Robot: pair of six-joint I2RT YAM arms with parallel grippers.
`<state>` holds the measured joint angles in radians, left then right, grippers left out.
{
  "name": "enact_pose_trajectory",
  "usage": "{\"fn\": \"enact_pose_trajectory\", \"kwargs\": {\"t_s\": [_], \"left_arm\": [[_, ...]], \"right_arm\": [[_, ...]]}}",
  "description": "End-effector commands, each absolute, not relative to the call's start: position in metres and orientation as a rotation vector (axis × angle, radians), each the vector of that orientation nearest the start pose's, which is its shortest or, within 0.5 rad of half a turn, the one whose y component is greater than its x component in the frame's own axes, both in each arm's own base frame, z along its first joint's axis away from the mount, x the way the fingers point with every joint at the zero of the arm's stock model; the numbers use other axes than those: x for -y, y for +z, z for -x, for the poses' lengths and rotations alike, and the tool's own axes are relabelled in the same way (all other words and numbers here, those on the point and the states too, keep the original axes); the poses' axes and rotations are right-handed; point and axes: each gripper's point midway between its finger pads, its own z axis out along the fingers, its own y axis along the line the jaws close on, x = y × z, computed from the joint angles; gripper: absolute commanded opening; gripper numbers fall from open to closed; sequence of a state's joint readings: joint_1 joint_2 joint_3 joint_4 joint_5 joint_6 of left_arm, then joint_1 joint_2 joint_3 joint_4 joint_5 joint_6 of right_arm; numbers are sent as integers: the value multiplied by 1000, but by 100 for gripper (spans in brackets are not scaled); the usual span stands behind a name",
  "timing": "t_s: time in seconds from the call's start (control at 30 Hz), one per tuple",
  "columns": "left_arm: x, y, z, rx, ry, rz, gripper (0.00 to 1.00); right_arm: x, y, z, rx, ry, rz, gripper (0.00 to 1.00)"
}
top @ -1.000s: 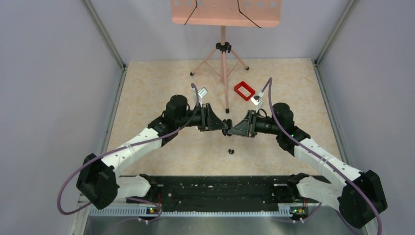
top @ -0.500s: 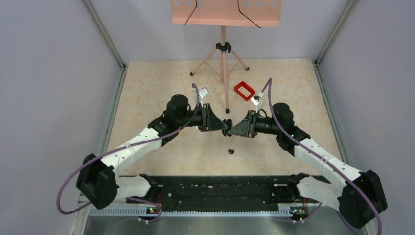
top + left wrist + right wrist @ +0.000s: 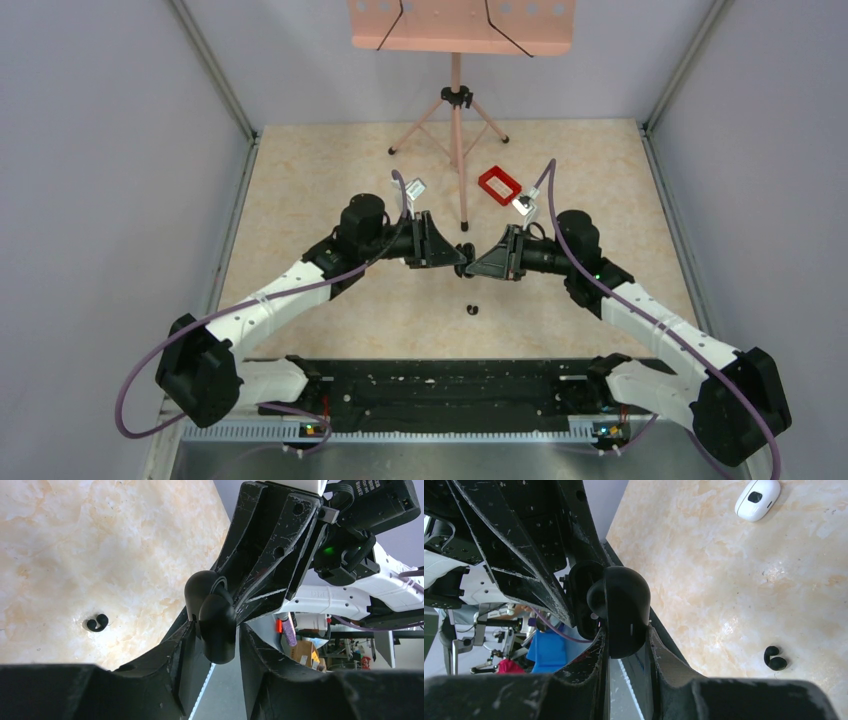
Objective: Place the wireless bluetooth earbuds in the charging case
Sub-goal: Pass from the right arm to the left
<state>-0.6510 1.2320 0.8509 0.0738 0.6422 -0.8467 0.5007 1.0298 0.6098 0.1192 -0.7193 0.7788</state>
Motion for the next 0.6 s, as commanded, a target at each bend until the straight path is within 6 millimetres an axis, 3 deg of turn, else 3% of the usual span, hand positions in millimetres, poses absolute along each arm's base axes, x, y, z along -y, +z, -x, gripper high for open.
{"fn": "enact_pose_trajectory", "kwargs": {"t_s": [0.0, 0.4, 0.57], "left_arm": [[324, 266, -205, -2054, -1582, -353, 44], [322, 265, -202, -2056, -1589, -361, 37], [321, 265, -203, -2054, -1579, -350, 20]], "right_arm": [[-268, 233, -205, -1993, 1504, 309, 0], [-267, 231, -205, -1995, 1505, 300, 0], [-268, 233, -205, -1993, 1507, 301, 0]]}}
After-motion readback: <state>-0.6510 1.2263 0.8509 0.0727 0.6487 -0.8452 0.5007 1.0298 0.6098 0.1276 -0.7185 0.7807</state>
